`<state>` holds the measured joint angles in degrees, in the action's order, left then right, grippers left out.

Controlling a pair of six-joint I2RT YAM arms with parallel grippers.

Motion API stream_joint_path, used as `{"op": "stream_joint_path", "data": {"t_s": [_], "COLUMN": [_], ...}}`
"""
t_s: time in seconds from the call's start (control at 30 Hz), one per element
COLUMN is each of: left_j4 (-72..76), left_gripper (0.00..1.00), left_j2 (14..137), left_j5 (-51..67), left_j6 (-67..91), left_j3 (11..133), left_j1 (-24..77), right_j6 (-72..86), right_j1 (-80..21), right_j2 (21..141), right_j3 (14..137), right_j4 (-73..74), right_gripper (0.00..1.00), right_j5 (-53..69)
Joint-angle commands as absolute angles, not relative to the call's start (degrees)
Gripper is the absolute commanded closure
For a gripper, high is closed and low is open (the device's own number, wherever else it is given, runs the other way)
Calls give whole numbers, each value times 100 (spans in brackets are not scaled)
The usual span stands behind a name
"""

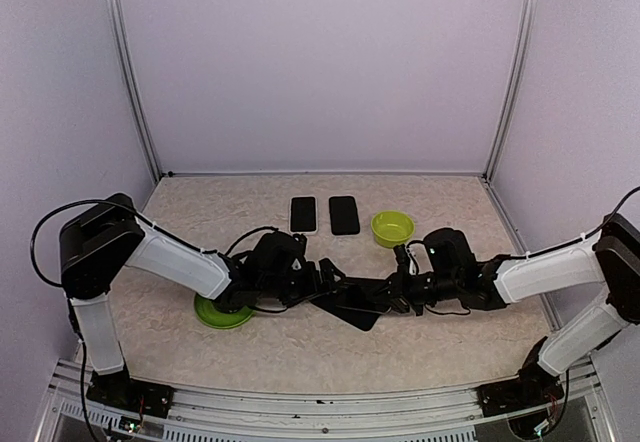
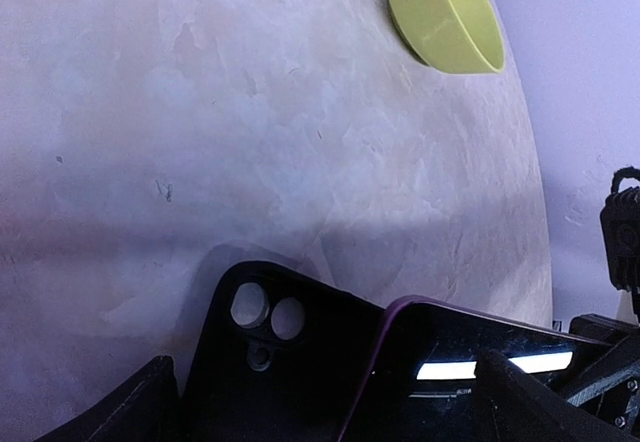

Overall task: Put the phone into the phone case
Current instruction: Move the phone case to the center of the board, then install the phone into the phone case.

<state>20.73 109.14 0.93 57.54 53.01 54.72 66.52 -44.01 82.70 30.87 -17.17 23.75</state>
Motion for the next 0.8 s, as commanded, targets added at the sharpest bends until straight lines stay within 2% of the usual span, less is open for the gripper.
{"op": "stream_joint_path", "data": {"t_s": [0.0, 0.5, 0.77], "left_j4": [2247, 2721, 2966], "left_gripper": [1, 1, 1], "left_j2": [10746, 10642, 10618], "left_j5": [202, 359, 406], "left_j6": [5791, 5799, 5824], "left_j3": [5108, 4811, 4682], "left_j1": [5480, 5440, 5440], "right_j6": [6829, 7505, 8274], "right_j1": [-4341, -4200, -4192], "right_j2": [8521, 9427, 10003], "right_j3": [3348, 3330, 3103], "right_j4": [-2449, -3506, -4578], "right_gripper": [100, 100, 100], "right_j5": [2626, 3070, 3522]}}
